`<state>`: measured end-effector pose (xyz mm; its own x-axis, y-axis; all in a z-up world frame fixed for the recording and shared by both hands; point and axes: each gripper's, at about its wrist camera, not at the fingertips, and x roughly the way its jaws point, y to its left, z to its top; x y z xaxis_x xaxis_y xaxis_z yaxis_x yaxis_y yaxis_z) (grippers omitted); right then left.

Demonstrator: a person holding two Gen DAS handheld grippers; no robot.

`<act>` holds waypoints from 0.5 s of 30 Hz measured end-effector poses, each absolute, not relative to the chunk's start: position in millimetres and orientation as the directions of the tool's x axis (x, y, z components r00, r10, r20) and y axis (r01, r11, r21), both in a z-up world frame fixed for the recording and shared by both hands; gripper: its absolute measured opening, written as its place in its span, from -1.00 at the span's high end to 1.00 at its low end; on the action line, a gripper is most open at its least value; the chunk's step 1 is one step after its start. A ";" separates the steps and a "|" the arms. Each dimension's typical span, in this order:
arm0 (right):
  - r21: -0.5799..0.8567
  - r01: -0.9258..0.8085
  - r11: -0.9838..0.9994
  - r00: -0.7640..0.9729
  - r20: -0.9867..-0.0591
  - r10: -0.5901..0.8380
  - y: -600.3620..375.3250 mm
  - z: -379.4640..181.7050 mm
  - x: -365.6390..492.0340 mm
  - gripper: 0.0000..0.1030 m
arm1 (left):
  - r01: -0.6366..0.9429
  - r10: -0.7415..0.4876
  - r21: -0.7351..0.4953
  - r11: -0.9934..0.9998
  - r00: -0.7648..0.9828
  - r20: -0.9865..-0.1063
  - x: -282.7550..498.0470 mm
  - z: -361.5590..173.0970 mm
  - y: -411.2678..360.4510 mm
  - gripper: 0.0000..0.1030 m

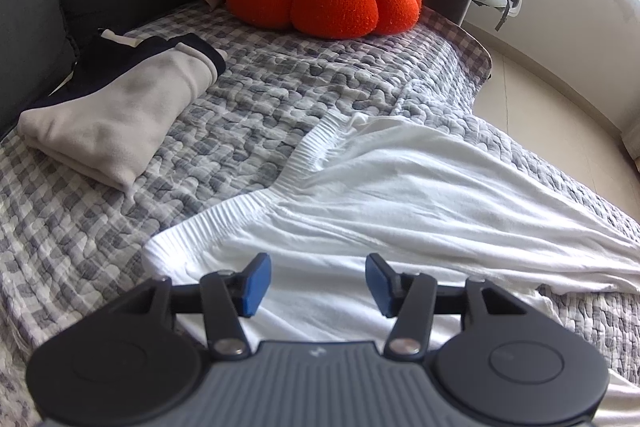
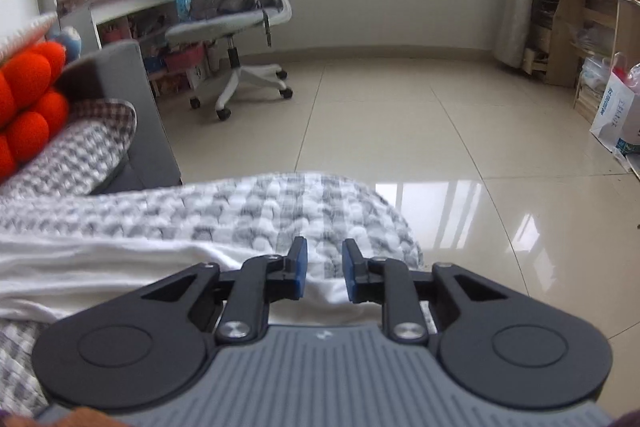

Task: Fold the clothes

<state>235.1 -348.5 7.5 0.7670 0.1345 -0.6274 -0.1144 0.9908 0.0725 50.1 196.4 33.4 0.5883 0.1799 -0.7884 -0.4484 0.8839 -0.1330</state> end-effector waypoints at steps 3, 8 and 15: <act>0.052 -0.126 0.991 0.757 -0.640 0.130 -350.3 6.8 231.4 0.48 | -0.451 0.177 -0.138 0.882 0.589 -0.789 50.1 33.3 197.9 -0.04; 0.031 -0.175 0.984 0.737 -0.658 0.151 -354.3 7.6 221.2 0.46 | -0.444 0.168 -0.145 0.884 0.592 -0.788 50.8 33.9 197.2 -0.04; -0.071 -0.221 0.973 0.749 -0.651 0.123 -336.0 3.8 216.4 0.40 | -0.434 0.170 -0.136 0.890 0.595 -0.786 50.9 34.3 193.3 -0.05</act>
<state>216.4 -336.0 3.8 0.7487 0.1227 -0.6514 -0.2213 0.9726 -0.0711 50.9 193.3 34.3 0.5947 0.1704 -0.7857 -0.4344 0.8904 -0.1357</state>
